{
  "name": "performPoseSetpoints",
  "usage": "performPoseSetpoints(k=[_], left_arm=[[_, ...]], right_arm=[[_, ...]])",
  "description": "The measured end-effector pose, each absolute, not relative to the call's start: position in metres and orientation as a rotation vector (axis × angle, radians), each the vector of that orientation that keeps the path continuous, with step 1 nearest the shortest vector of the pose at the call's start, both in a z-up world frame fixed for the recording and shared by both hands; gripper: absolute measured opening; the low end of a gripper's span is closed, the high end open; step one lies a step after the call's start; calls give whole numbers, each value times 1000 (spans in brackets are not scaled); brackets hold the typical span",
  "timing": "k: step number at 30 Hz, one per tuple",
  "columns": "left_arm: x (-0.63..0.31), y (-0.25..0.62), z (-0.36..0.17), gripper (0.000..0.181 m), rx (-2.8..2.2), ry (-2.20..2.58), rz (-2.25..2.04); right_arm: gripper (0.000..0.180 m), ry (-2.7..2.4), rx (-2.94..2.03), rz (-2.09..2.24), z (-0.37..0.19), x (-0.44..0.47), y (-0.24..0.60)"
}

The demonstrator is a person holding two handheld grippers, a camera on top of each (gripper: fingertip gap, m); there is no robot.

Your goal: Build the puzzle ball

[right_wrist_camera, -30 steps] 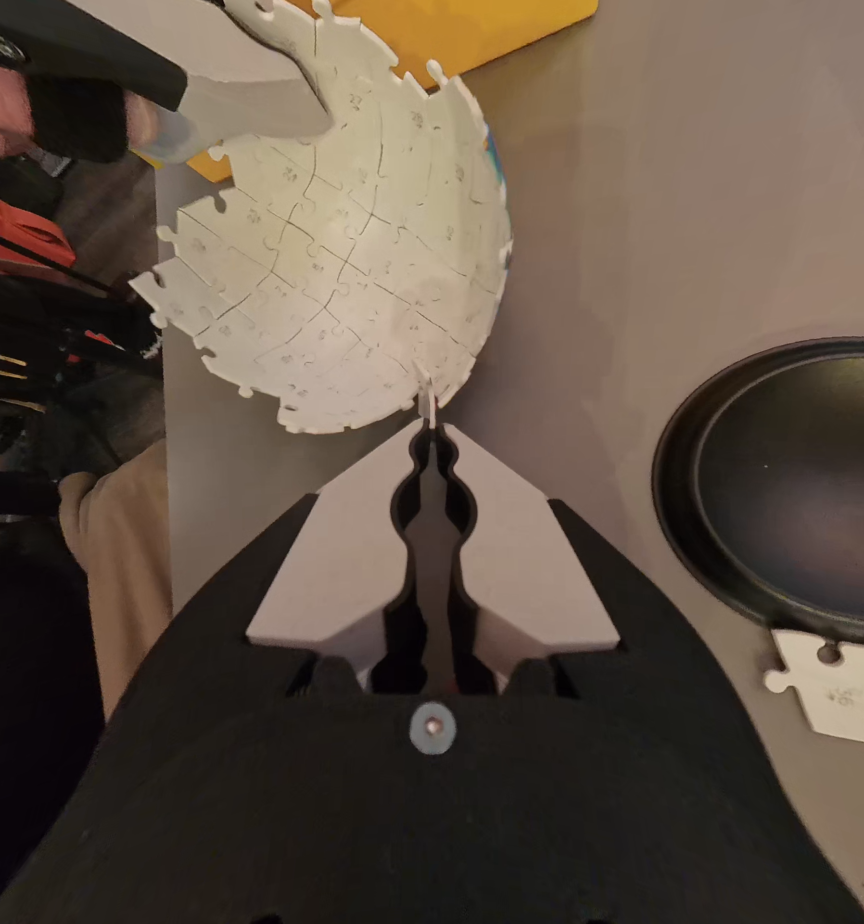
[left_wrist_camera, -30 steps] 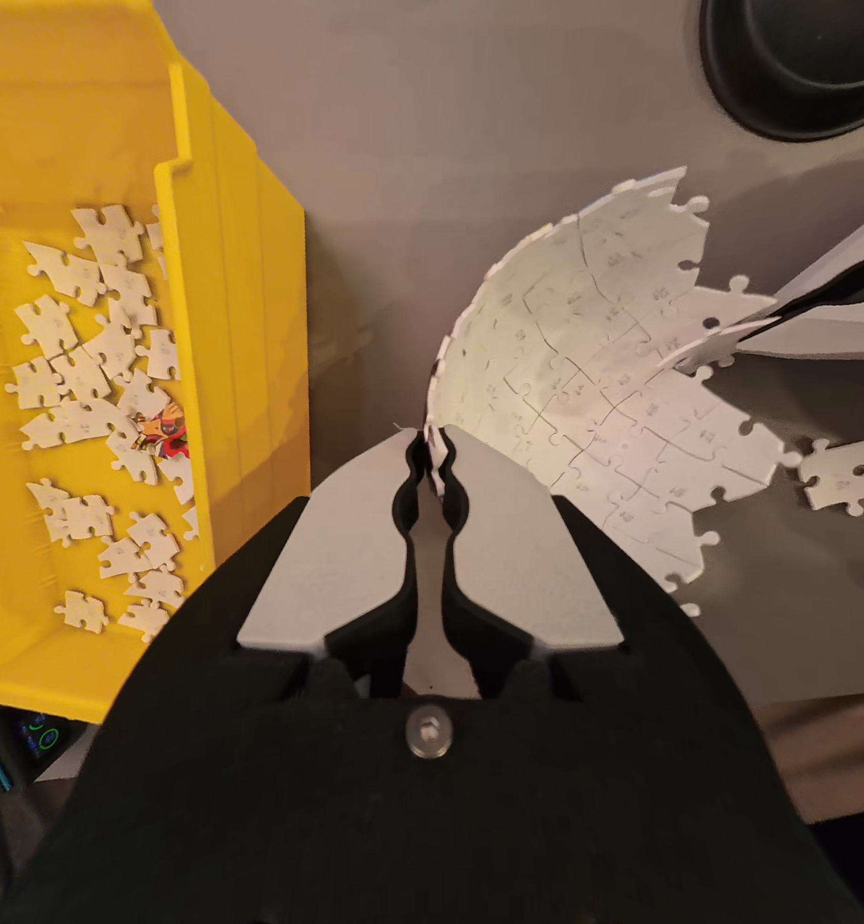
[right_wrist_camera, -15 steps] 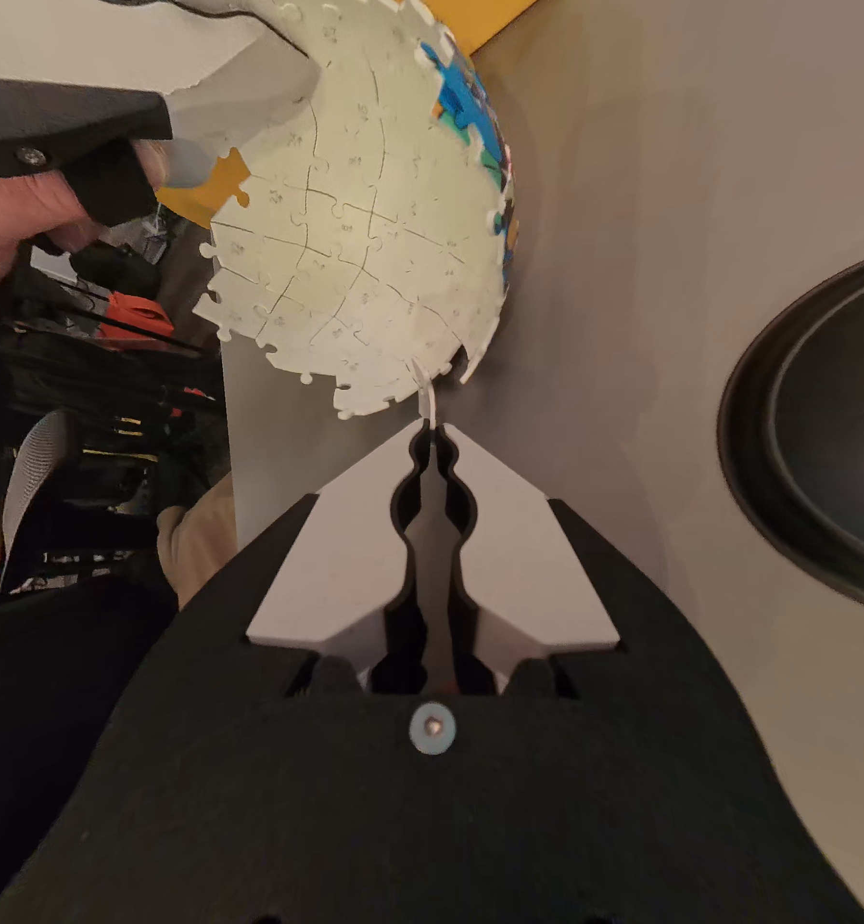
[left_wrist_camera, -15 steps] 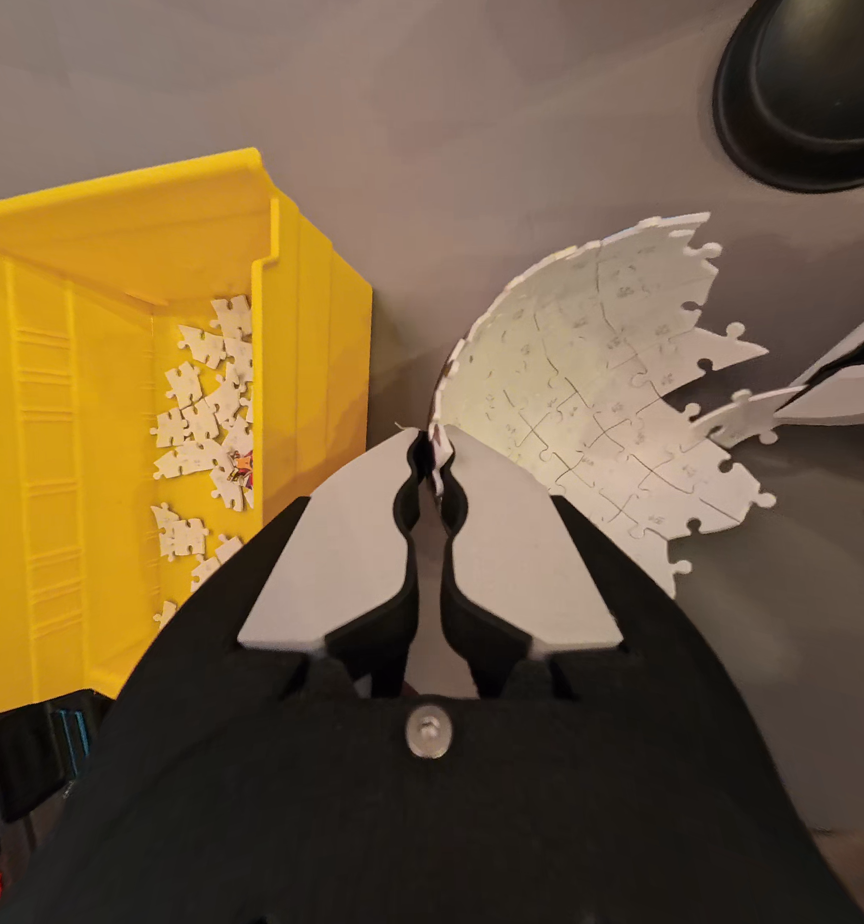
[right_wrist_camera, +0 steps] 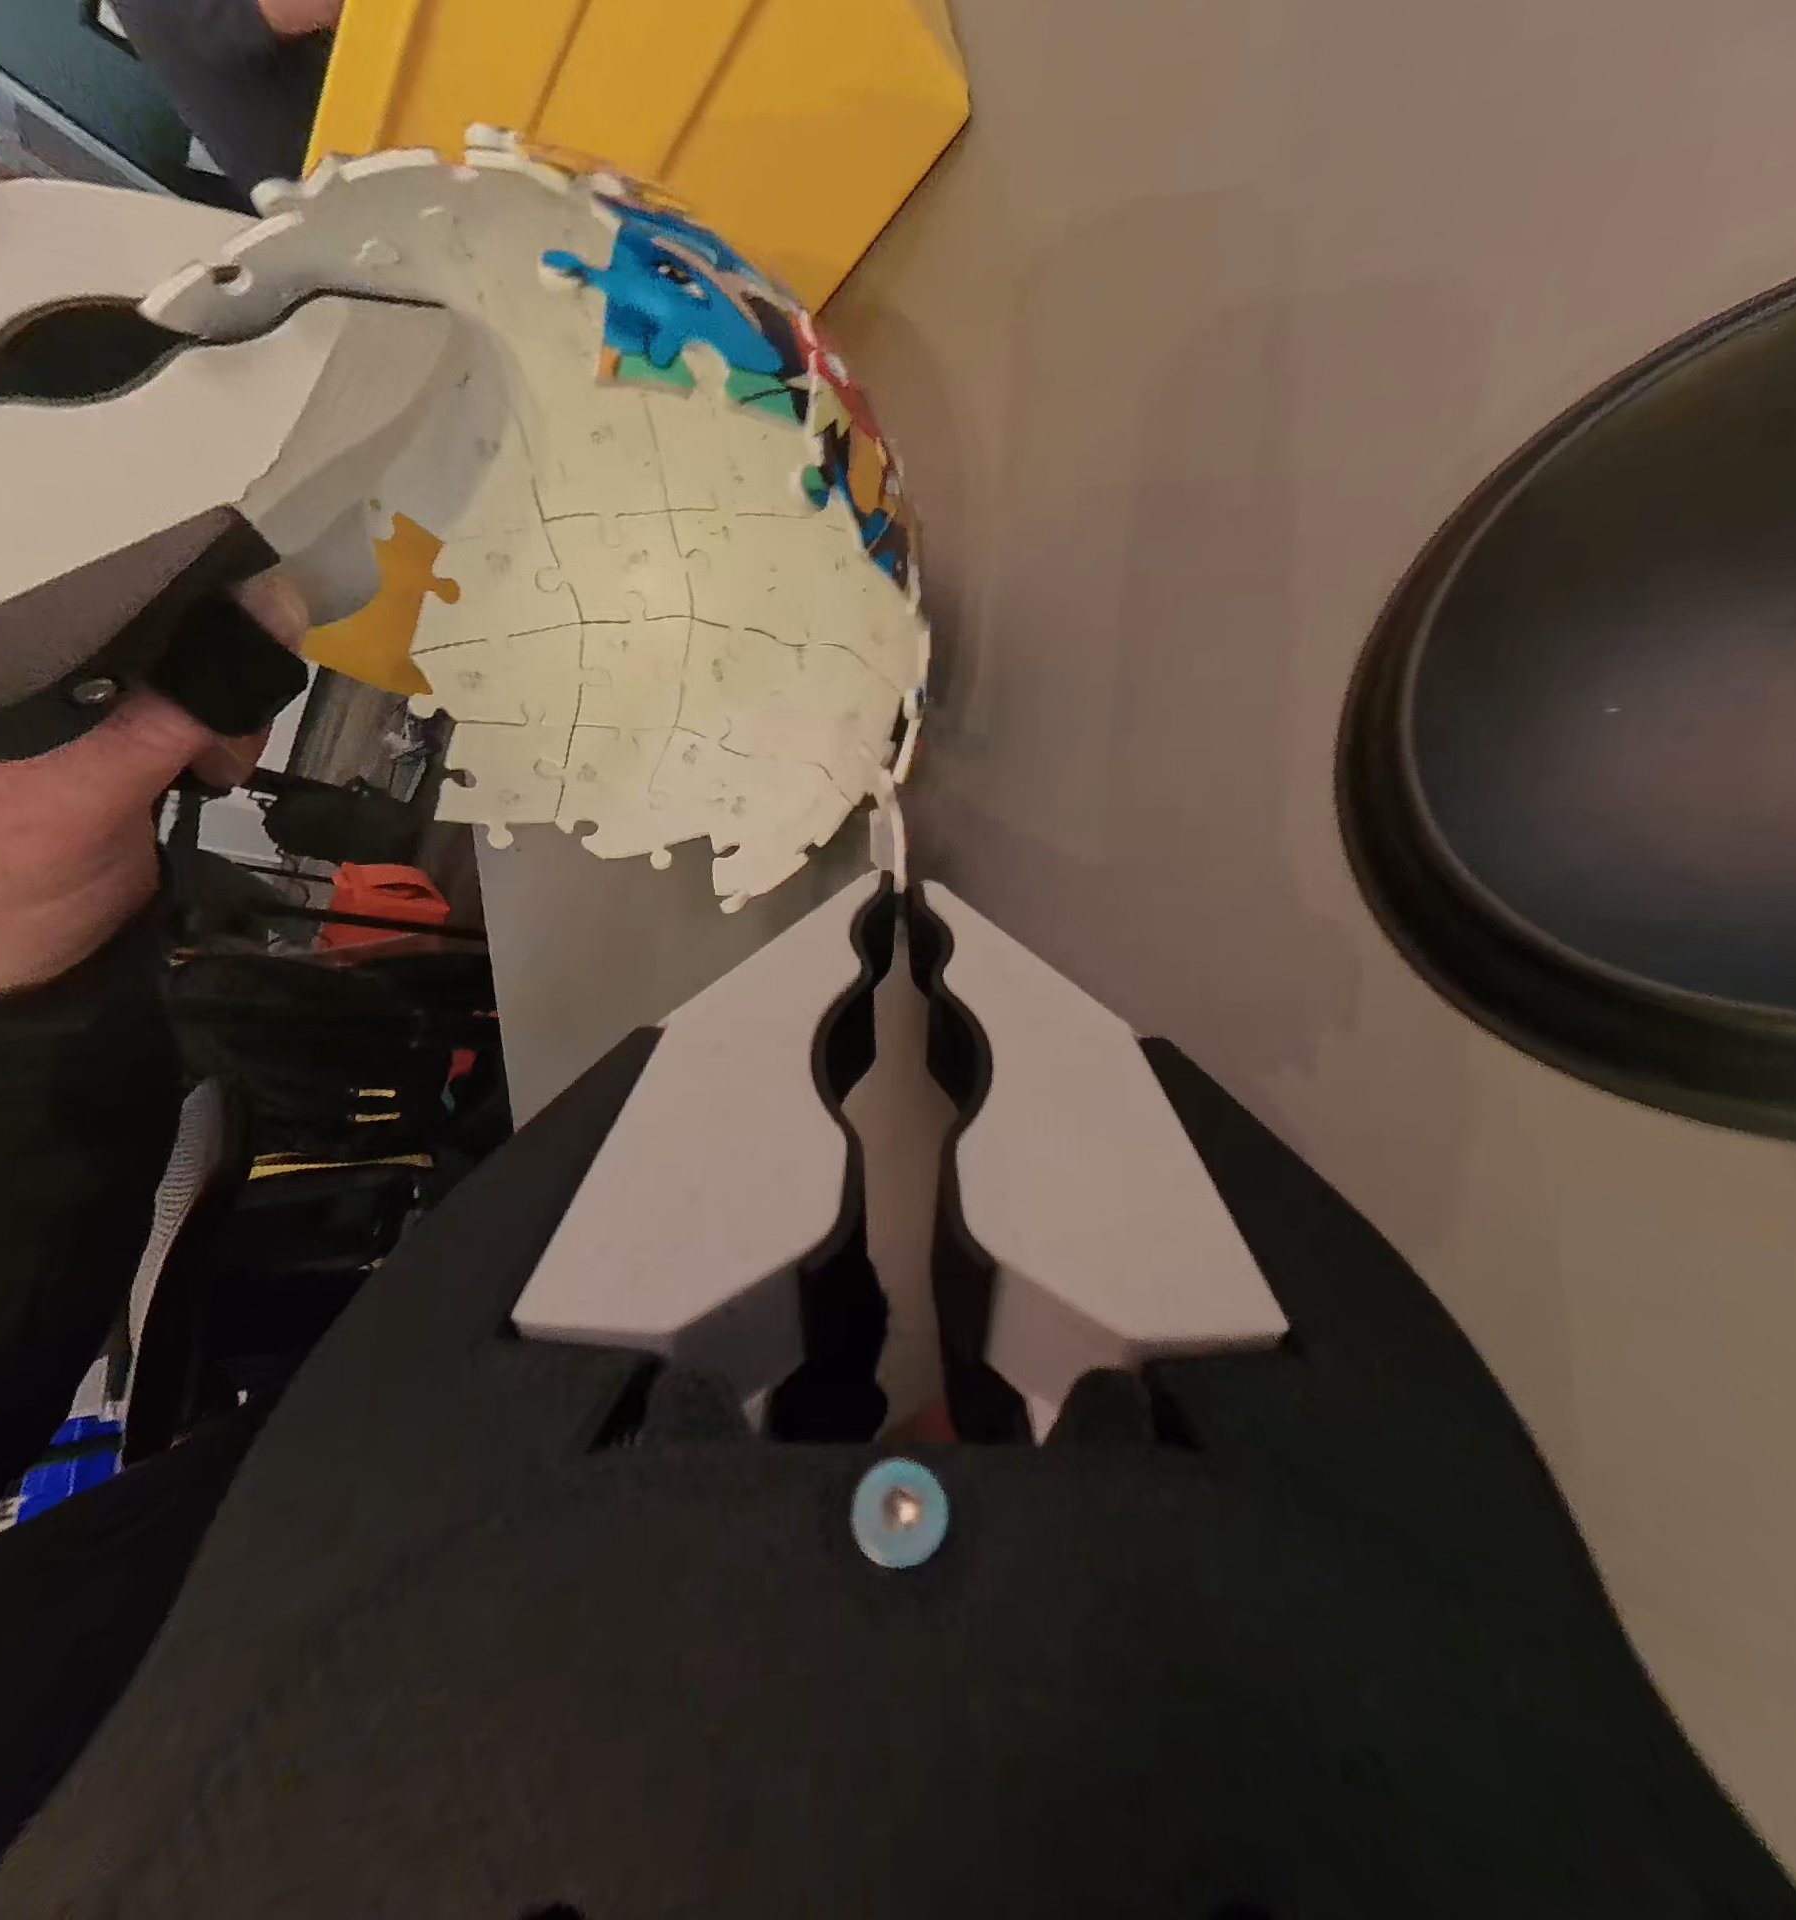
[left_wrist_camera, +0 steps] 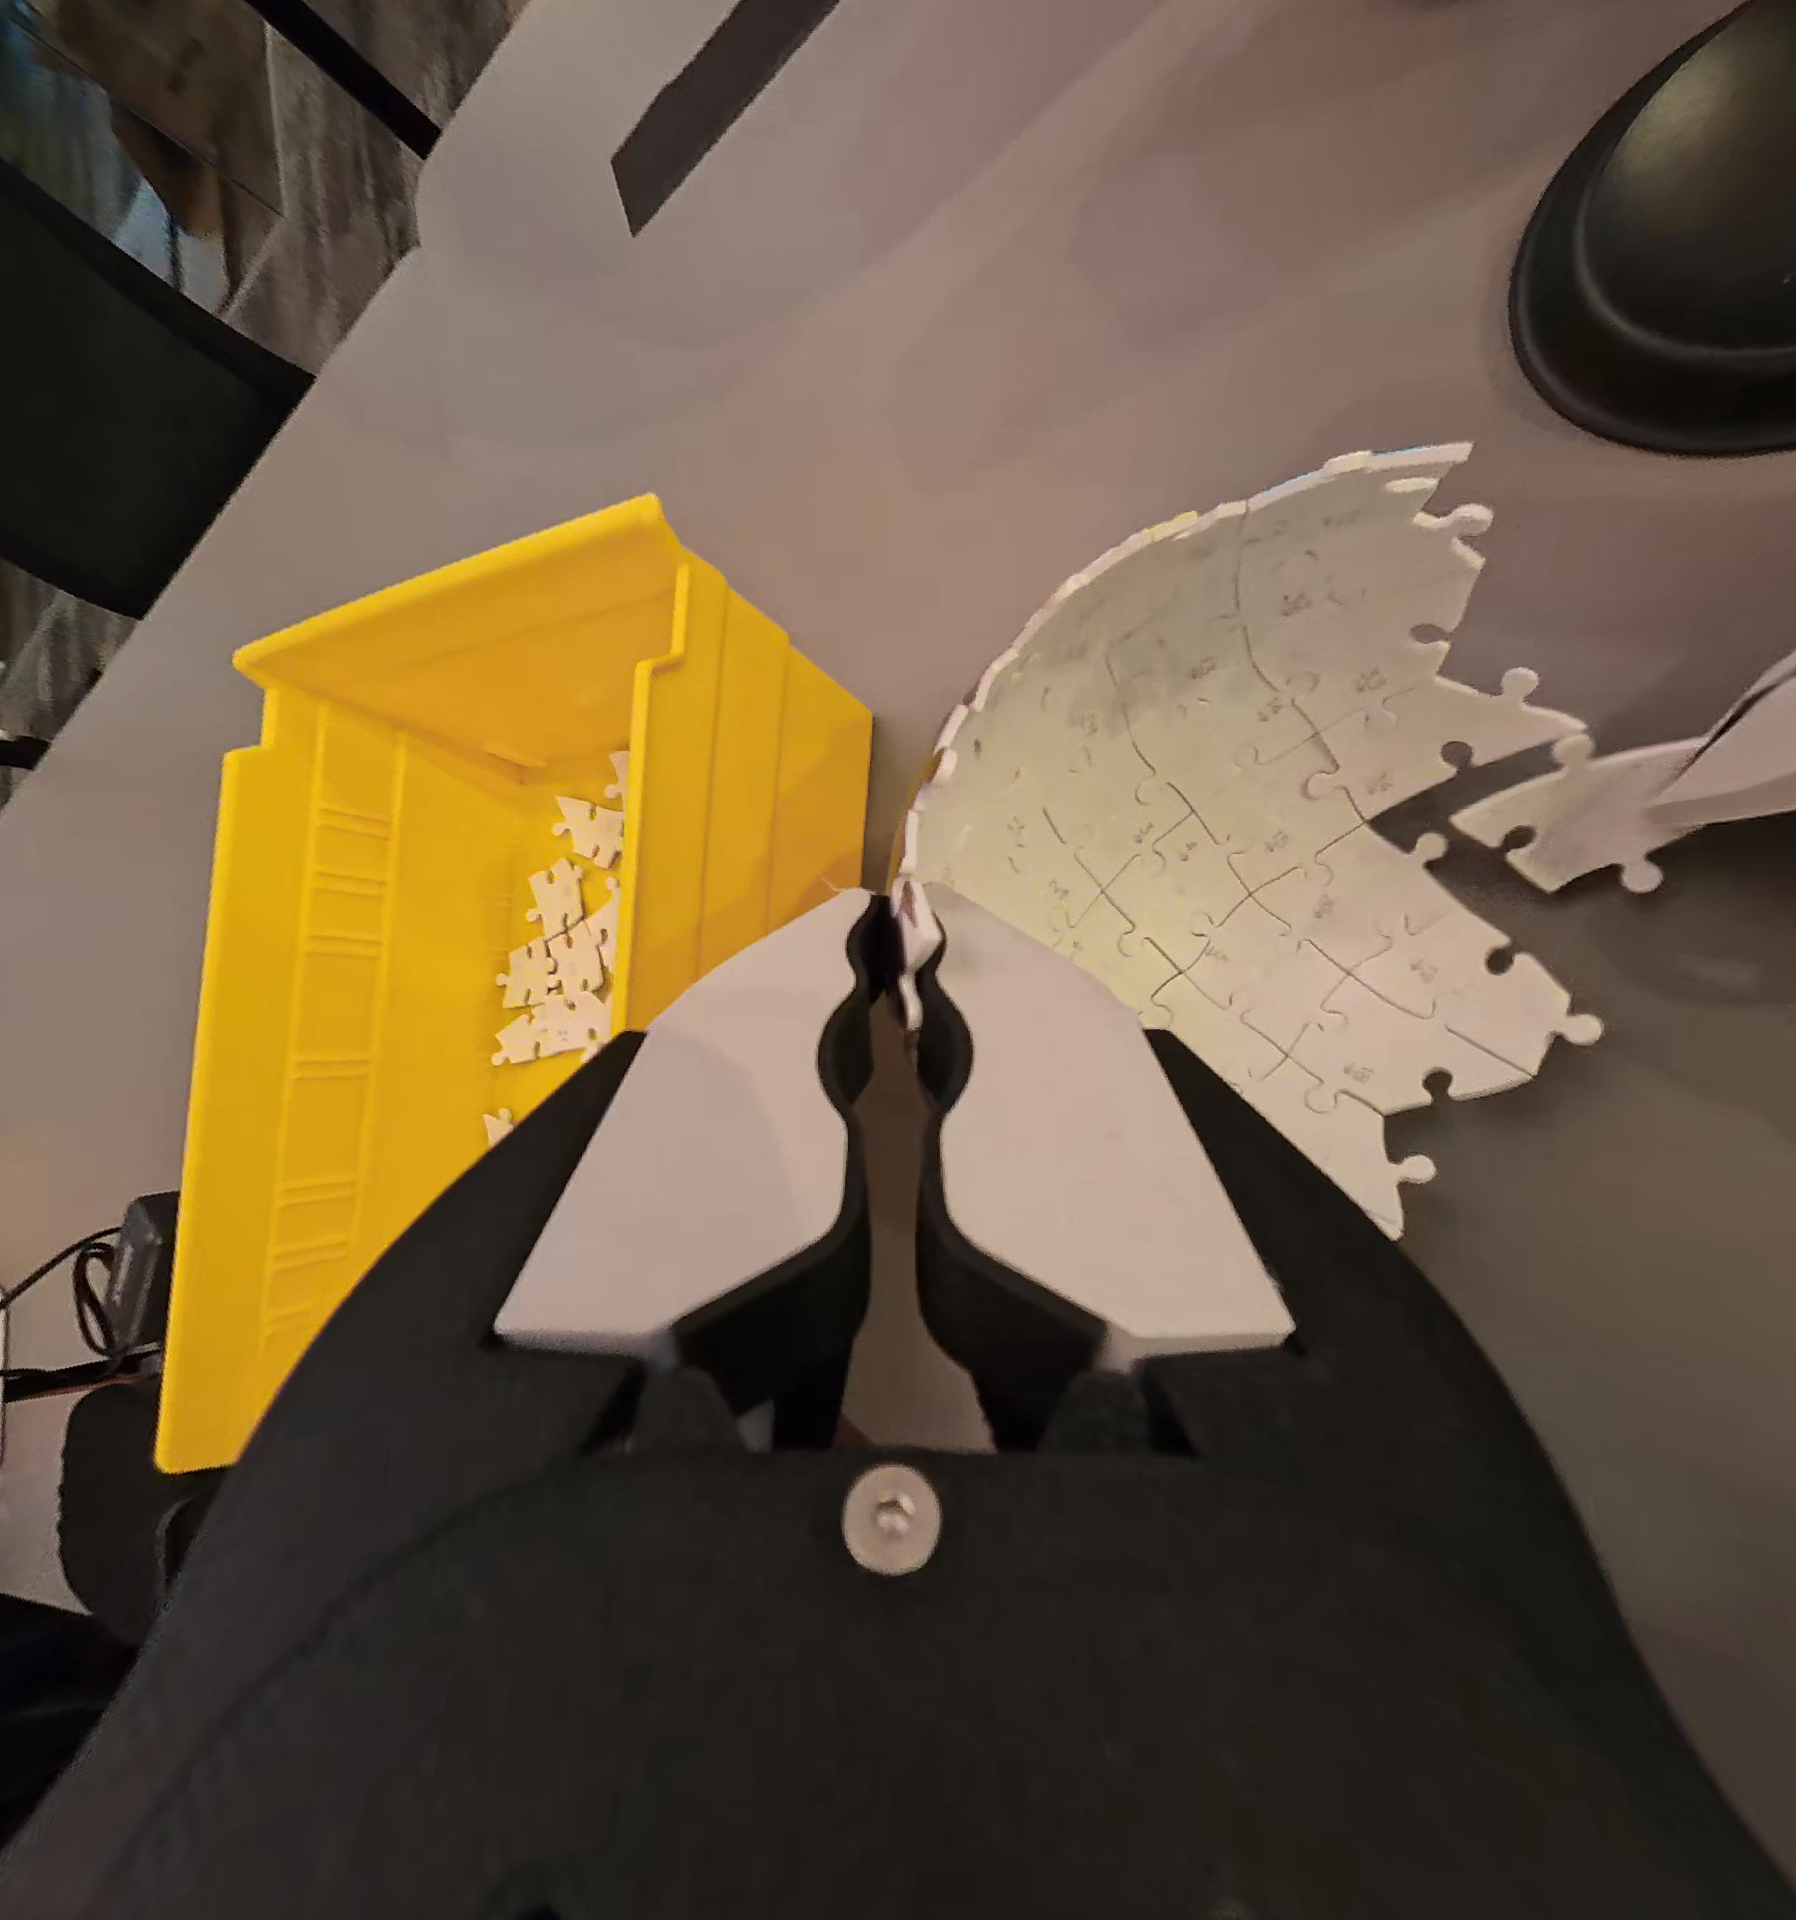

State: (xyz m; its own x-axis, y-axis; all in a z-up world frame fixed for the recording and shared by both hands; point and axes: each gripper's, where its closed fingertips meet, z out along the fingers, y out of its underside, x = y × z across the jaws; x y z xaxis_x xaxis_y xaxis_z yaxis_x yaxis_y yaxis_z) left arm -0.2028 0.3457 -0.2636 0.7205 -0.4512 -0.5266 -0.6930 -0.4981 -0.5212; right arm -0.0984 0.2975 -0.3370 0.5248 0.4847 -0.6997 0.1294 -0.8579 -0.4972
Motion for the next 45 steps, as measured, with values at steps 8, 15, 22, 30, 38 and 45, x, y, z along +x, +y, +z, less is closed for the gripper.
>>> performPoseSetpoints(k=[8,15,22,30,38,45], left_arm=[[-194,345,-259,3,-2116,879,438],[-191,343,-254,3,-2066,882,452],[-191,339,-256,3,-2043,895,461],[-191,338,-254,2,-2025,895,467],[-194,336,-254,3,-2016,883,470],[-194,335,-253,3,-2014,878,468]], right_arm=[[0,-478,-2407,1243,-340,-101,301],[0,-445,-2421,1211,-342,-100,305],[0,-373,-2420,1232,-340,-100,311],[0,-333,-2429,1198,-342,-103,313],[9,-328,-2416,1117,-343,-102,313],[23,-444,-2377,1052,-339,-107,310]])
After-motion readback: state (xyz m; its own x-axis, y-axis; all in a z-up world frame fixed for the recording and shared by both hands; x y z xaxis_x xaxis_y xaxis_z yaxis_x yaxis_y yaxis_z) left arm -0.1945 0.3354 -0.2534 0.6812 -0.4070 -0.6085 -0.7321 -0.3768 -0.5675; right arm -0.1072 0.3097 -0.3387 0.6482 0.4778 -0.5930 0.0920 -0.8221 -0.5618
